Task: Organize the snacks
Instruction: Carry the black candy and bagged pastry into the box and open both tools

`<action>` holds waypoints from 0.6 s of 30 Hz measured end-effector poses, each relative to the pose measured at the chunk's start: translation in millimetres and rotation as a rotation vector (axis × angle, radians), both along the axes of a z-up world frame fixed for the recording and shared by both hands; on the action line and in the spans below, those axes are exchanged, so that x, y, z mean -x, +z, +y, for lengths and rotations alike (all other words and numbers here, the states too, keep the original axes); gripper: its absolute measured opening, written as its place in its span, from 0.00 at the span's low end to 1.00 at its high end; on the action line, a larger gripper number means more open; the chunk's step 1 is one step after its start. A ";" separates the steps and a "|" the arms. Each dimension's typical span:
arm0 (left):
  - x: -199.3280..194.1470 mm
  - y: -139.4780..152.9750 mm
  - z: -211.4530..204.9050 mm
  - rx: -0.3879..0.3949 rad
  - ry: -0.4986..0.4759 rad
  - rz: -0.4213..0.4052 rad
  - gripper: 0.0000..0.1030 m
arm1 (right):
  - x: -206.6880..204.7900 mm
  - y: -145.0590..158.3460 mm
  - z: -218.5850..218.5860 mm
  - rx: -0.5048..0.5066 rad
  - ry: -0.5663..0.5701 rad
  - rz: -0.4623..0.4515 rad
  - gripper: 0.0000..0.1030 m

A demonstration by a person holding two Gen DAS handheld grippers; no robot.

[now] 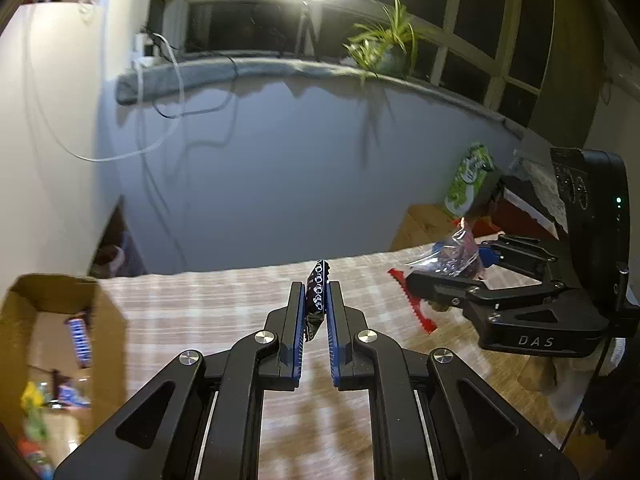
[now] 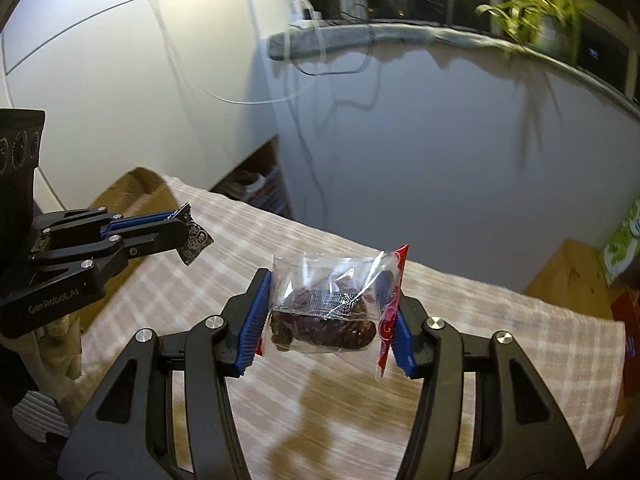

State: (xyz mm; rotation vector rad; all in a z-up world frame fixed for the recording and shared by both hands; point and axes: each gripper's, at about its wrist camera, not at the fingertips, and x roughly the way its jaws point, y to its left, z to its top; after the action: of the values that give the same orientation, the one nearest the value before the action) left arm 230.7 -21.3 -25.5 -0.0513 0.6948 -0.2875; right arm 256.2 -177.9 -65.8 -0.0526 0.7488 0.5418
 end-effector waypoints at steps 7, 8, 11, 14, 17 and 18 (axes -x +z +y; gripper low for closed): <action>22.0 10.3 37.9 -0.010 0.074 -0.031 0.09 | 4.2 17.2 55.3 -0.012 0.084 -0.021 0.54; 25.5 10.9 44.6 -0.012 0.086 -0.034 0.09 | 3.4 18.8 64.2 -0.014 0.097 -0.023 0.54; 34.2 13.1 66.2 -0.023 0.125 -0.042 0.09 | 2.3 24.2 92.0 -0.022 0.136 -0.025 0.54; 43.1 14.3 88.9 -0.020 0.166 -0.047 0.09 | 2.3 27.9 122.5 -0.037 0.183 -0.016 0.54; 50.9 14.2 111.1 -0.020 0.206 -0.048 0.09 | 2.9 29.9 155.3 -0.036 0.228 -0.016 0.54; 53.1 13.8 117.0 -0.020 0.218 -0.046 0.09 | 3.4 30.0 167.4 -0.037 0.245 -0.013 0.54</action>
State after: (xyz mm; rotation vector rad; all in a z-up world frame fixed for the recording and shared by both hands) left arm 177.7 95.7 -11.7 -0.1006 0.6405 -0.0729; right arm 252.8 -10.5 -35.9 -0.1141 0.7239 0.7880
